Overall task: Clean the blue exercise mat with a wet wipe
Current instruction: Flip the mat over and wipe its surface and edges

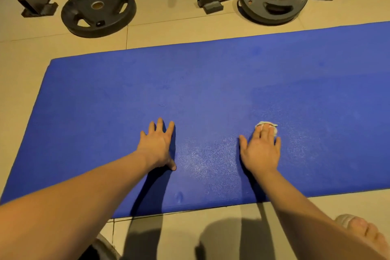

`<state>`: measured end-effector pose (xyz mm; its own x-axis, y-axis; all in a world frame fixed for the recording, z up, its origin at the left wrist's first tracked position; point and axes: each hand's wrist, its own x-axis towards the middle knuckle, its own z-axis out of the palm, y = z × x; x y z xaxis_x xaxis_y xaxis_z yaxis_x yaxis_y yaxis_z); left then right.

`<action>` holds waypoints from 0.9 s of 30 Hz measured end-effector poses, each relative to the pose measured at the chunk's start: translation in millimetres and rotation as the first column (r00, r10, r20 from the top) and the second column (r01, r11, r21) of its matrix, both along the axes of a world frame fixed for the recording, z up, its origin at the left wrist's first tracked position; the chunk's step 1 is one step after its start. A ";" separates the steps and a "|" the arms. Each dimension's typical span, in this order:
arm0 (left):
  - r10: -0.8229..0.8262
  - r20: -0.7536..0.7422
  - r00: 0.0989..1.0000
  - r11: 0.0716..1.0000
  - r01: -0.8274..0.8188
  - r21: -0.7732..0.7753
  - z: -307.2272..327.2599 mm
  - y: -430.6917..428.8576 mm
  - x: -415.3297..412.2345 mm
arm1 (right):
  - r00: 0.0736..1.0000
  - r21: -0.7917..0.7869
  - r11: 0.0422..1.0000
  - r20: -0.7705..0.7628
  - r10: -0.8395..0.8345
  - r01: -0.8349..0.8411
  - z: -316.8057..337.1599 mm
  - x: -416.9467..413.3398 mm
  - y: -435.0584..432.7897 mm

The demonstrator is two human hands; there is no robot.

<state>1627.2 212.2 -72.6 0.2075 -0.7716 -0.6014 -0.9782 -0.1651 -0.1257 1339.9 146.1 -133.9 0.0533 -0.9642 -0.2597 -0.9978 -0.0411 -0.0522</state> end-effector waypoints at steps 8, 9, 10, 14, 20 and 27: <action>0.058 -0.012 0.998 0.988 -0.056 0.146 -18.8 -15.2 -4.7 | 0.888 -0.044 0.902 0.161 0.431 -0.429 -2.4 92.1 72.7; 0.061 -0.008 0.998 0.987 -0.060 0.148 -19.2 -15.6 -5.5 | 0.861 -0.041 0.876 0.169 0.479 -0.480 -1.9 92.7 73.3; 0.063 -0.007 0.998 0.987 -0.061 0.151 -19.2 -16.4 -6.0 | 0.830 -0.040 0.846 0.174 0.529 -0.531 -1.6 89.0 69.0; 0.067 -0.012 0.998 0.983 -0.064 0.172 -19.8 -19.8 -8.9 | 0.847 -0.041 0.851 0.083 0.524 -0.523 -1.3 37.1 28.4; 0.066 -0.017 0.998 0.984 -0.062 0.166 -21.4 -22.3 -9.5 | 0.994 -0.035 0.994 -0.017 0.105 -0.105 1.6 -11.0 -13.9; 0.068 -0.031 0.997 0.987 -0.063 0.146 -23.3 -19.3 -6.4 | 0.906 -0.050 0.917 0.142 0.398 -0.395 0.1 101.8 48.9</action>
<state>1620.8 193.0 -95.9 0.2310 -0.6616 -0.7134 -0.9702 -0.2115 -0.1180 1441.7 194.9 -133.9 0.4686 -0.8601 -0.2015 -0.8801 -0.4346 -0.1914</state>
